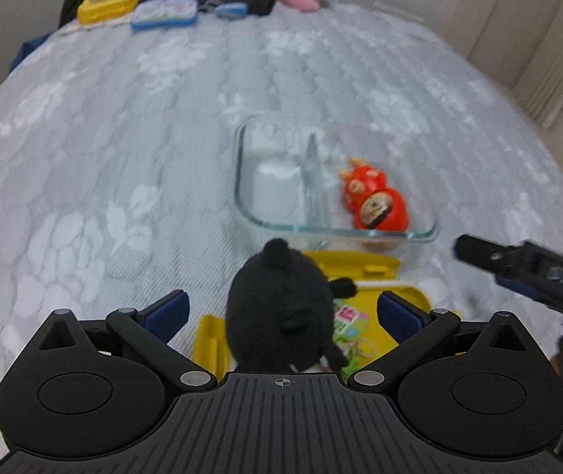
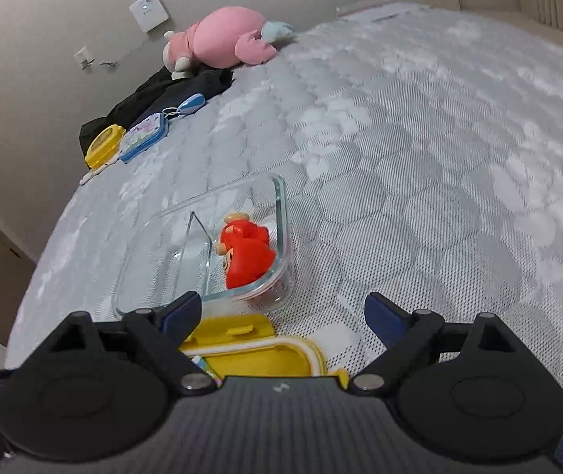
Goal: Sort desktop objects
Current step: 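Carry the red daruma doll into the glass container and release it, then grasp the black plush toy with the left gripper and lift it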
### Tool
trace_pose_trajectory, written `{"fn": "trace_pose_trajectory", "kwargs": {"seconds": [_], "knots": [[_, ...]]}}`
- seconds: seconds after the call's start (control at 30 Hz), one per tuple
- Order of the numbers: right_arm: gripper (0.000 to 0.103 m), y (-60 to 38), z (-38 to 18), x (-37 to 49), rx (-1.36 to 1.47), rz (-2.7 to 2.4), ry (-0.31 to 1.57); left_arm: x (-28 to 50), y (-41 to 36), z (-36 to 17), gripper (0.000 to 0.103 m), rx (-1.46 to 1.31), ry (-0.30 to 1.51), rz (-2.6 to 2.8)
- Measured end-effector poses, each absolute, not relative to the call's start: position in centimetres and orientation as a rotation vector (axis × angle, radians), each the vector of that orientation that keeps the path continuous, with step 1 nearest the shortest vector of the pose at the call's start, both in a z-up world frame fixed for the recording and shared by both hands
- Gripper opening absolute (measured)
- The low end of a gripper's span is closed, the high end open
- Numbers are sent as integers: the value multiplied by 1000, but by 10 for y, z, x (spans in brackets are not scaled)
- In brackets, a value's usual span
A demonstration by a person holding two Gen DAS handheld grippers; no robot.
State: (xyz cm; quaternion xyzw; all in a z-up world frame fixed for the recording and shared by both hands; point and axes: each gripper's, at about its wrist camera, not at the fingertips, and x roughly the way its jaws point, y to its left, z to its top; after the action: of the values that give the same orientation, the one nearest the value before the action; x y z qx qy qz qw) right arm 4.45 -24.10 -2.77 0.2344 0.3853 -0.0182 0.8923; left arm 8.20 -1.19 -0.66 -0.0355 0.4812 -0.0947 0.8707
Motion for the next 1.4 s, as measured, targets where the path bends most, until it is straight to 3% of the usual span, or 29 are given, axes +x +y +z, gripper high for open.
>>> {"fn": "trace_pose_trajectory", "kwargs": {"seconds": [0.13, 0.57, 0.8, 0.9, 1.0, 1.2, 1.27, 1.3, 1.33, 1.4], "knots": [[92, -254, -29, 40, 586, -14, 810, 80, -22, -7, 103, -4, 1015, -170], [92, -282, -48, 42, 841, 13, 915, 108, -15, -7, 102, -291, 1145, -187], [92, -283, -56, 43, 878, 13, 962, 117, -25, -18, 102, -190, 1187, -192], [92, -283, -60, 44, 890, 10, 988, 118, -23, -17, 97, -181, 1201, -201], [92, -282, -63, 46, 892, 11, 1018, 119, -23, -17, 78, -132, 1219, -200], [92, -280, -66, 46, 892, 8, 1036, 120, -23, -16, 72, -63, 1234, -220], [92, -280, -67, 46, 893, 3, 1045, 121, -25, -17, 76, -28, 1231, -217], [92, -280, -68, 46, 897, 2, 1051, 123, -26, -19, 91, -30, 1238, -231], [92, -280, -69, 46, 902, 3, 1056, 124, -26, -21, 99, -32, 1245, -244], [92, -280, -70, 46, 910, 3, 1065, 126, -27, -28, 99, -76, 1291, -271]]}}
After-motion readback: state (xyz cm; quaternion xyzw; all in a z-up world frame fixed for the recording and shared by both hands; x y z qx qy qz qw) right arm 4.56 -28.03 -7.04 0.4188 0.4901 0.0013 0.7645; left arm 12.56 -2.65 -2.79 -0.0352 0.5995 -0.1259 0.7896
